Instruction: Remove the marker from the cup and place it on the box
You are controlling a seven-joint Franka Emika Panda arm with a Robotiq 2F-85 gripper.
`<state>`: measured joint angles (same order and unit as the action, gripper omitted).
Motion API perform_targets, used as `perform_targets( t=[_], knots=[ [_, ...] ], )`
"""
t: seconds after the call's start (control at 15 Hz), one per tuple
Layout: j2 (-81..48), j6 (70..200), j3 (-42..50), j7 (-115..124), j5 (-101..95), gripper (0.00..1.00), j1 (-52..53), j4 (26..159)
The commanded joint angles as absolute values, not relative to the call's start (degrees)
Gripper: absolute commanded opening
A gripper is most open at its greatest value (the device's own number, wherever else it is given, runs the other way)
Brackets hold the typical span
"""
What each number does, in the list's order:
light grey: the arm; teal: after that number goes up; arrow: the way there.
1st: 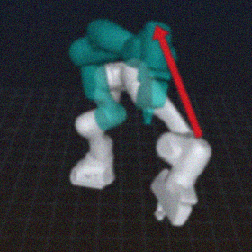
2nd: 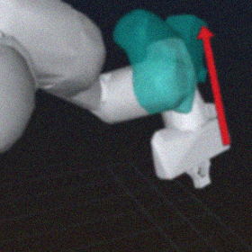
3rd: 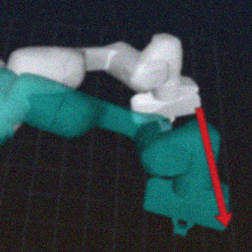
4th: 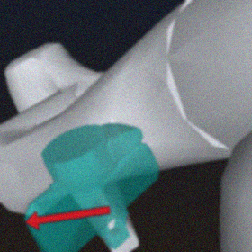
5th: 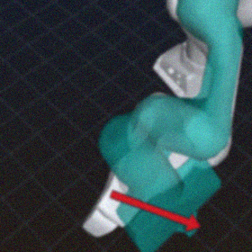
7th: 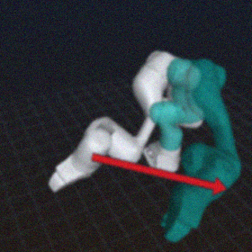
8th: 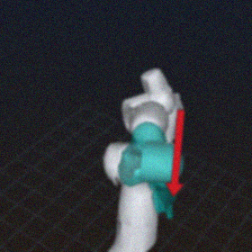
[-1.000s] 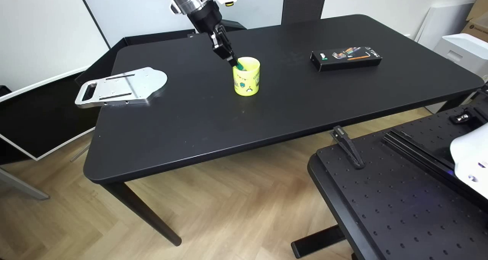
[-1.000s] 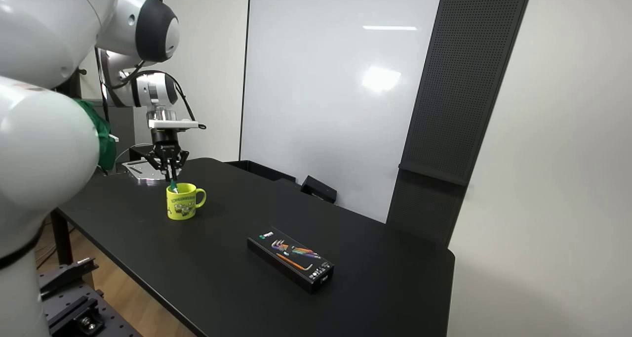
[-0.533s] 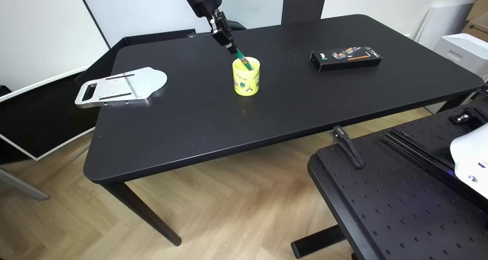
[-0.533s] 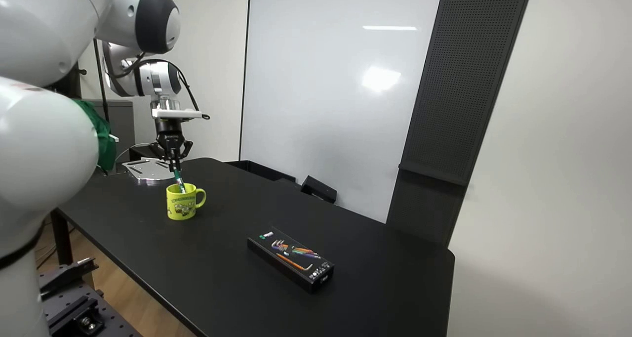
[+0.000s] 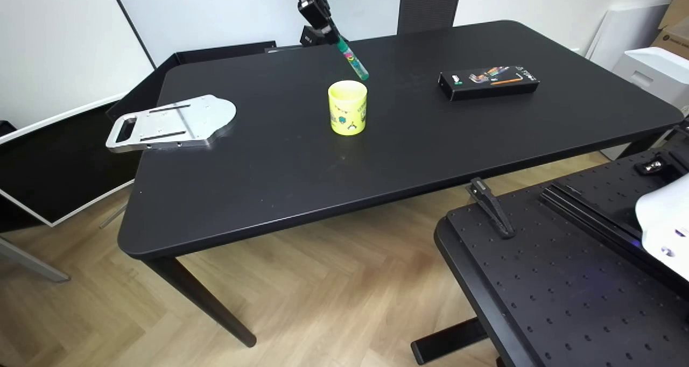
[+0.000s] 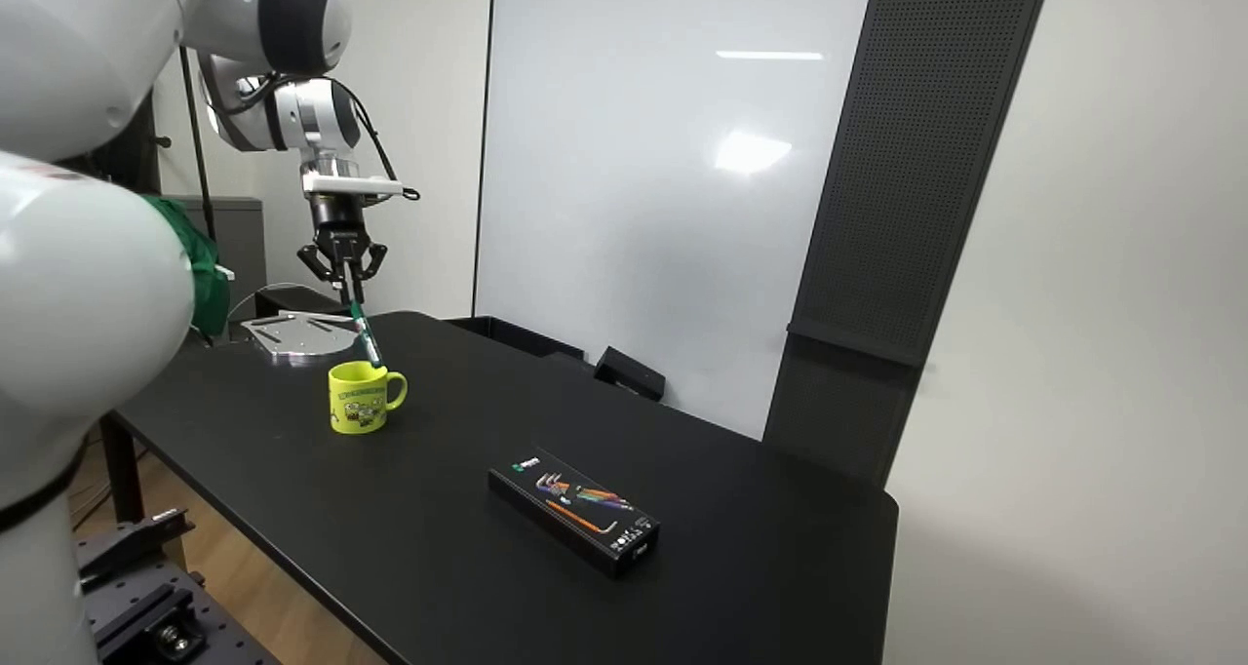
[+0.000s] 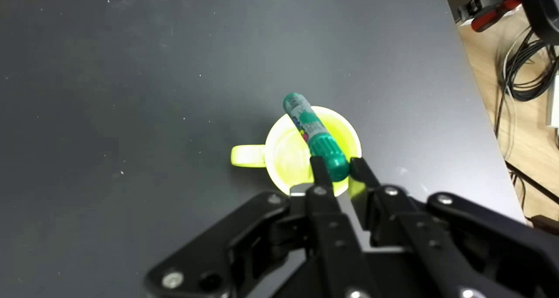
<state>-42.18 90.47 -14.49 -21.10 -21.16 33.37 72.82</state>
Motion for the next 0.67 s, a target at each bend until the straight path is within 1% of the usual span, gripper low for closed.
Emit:
perform_targets(
  t=[0.0,0.2,0.6],
  knots=[
    [-40.51,86.23,-14.39,-21.47,-21.57,0.04,32.67,73.06],
    [-39.67,85.48,-13.68,-21.84,-22.42,0.04,32.17,74.77],
    [-39.29,89.54,-11.61,-23.0,-27.27,0.04,29.93,78.37]
  ],
)
